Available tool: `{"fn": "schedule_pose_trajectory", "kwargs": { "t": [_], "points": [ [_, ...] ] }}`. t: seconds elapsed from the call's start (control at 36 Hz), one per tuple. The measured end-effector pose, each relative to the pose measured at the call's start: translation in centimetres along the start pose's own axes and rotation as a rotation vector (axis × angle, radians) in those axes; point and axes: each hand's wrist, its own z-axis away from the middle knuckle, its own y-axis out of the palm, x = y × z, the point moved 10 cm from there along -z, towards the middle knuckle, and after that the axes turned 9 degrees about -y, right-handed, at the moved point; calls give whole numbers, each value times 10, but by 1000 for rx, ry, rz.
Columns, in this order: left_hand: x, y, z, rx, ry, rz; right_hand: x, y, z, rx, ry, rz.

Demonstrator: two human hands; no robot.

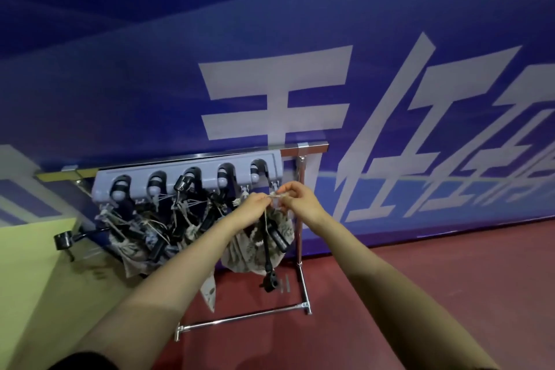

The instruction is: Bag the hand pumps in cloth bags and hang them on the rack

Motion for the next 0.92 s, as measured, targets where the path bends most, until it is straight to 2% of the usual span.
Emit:
{"fn": "schedule_pose_trajectory", "kwargs": {
  "t": [0.08,0.17,0.31,0.64,0.78,0.92],
  "points": [
    [4,0,-10,-27,-84,73,-1,-3,-16,-57,-10,-32],
    [11,1,-22,-59,-166,249,-8,-6,-33,-89,1,-55],
    [16,7,-30,-60,-246,361,-29,-2,-48,-35,77,3],
    [19,11,-25,13,-185,299,-41,1,-45,-42,87,19],
    [15,6,-16,-19,-159,358,-43,-2,-40,-110,66,62],
    [14,-2,-1,-37,-124,300,-36,-13,-28,-207,32,95]
  ]
}}
